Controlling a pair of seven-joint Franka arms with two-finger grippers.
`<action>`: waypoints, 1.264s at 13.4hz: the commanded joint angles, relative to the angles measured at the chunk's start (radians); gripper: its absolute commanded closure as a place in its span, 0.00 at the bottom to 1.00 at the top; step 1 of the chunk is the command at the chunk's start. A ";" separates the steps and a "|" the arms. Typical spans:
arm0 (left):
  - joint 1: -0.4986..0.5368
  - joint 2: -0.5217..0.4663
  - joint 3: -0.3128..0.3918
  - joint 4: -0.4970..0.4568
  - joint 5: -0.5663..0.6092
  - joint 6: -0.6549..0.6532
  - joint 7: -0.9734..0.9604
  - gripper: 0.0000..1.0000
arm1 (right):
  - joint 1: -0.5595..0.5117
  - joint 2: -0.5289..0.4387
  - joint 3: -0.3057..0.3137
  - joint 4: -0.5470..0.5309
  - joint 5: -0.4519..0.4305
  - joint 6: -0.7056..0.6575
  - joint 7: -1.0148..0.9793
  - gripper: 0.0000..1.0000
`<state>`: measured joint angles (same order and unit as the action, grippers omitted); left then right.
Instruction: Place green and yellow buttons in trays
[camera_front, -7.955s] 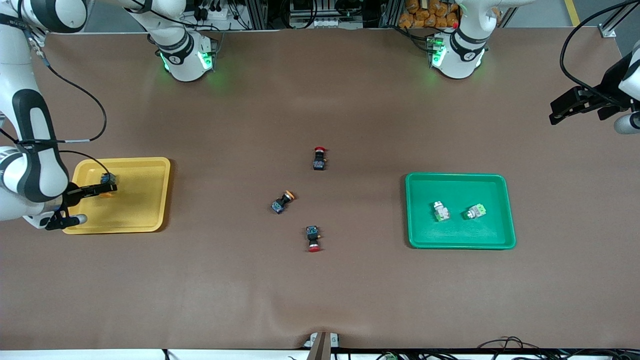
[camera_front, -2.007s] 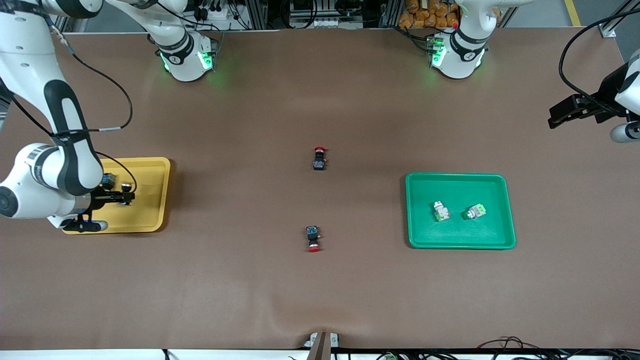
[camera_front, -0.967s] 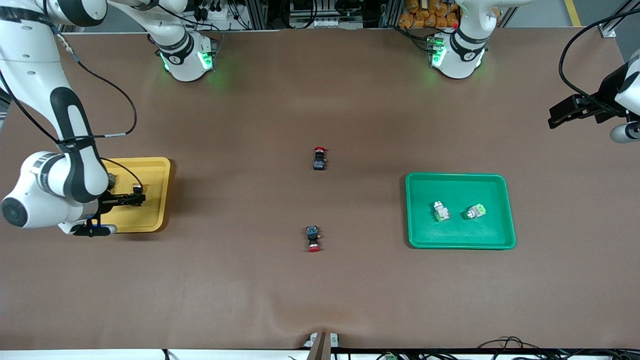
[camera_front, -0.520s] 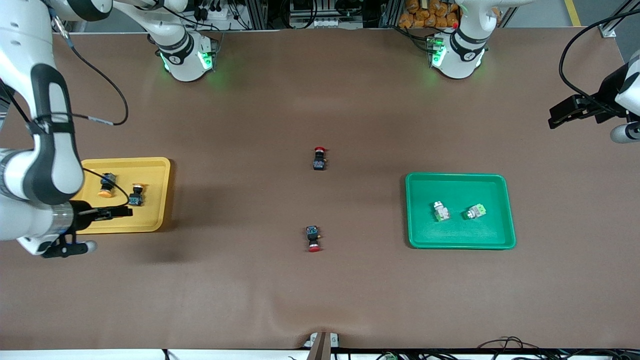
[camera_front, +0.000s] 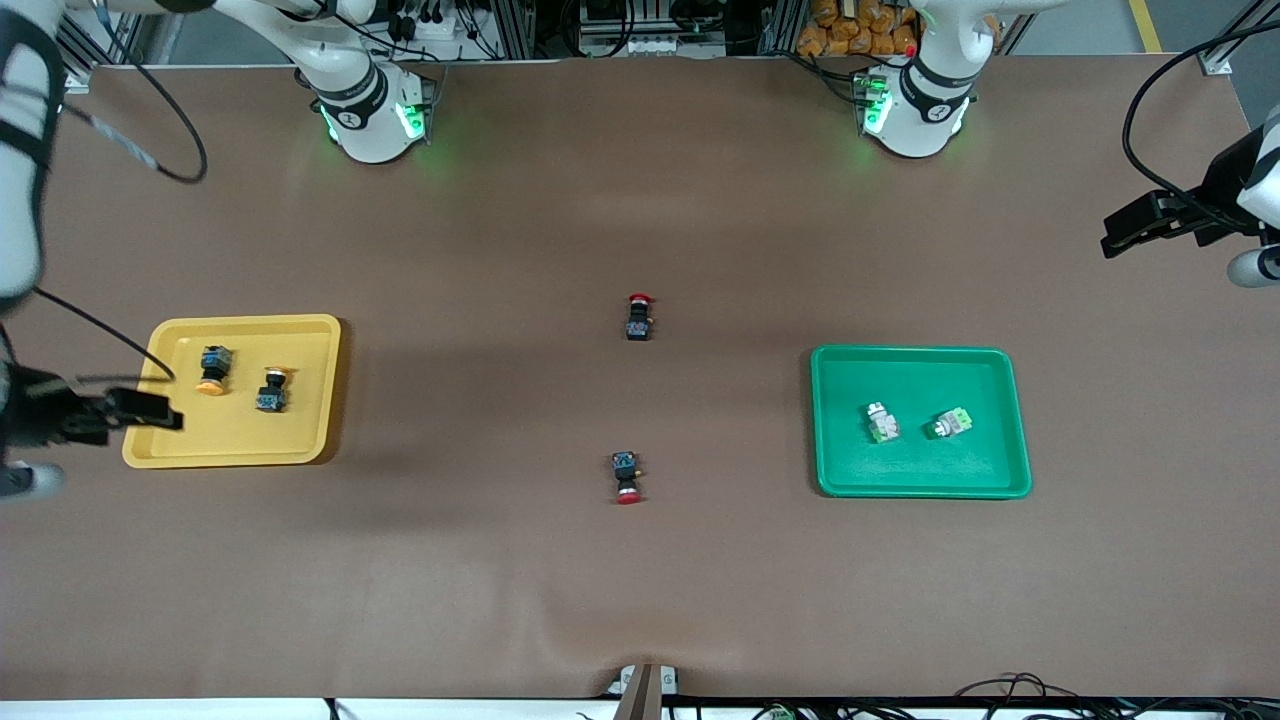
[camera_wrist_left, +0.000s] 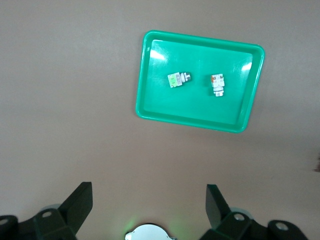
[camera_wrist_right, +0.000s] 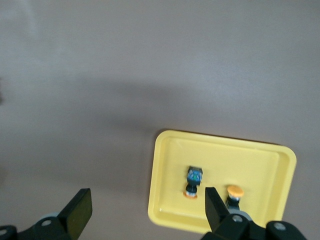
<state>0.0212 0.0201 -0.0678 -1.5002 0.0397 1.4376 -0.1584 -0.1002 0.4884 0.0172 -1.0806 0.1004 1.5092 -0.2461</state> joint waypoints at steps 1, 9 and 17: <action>0.011 -0.014 -0.001 -0.009 -0.020 0.004 0.008 0.00 | 0.049 -0.089 -0.025 -0.022 -0.005 -0.038 -0.001 0.00; 0.011 -0.017 -0.001 -0.014 -0.020 0.000 0.010 0.00 | 0.111 -0.329 -0.075 -0.146 -0.034 -0.231 0.159 0.00; 0.011 -0.025 -0.001 -0.015 -0.020 -0.003 0.014 0.00 | 0.106 -0.587 -0.049 -0.555 -0.076 -0.013 0.176 0.00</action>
<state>0.0254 0.0198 -0.0680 -1.5023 0.0397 1.4373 -0.1568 -0.0021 -0.0386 -0.0338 -1.5615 0.0507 1.4749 -0.0804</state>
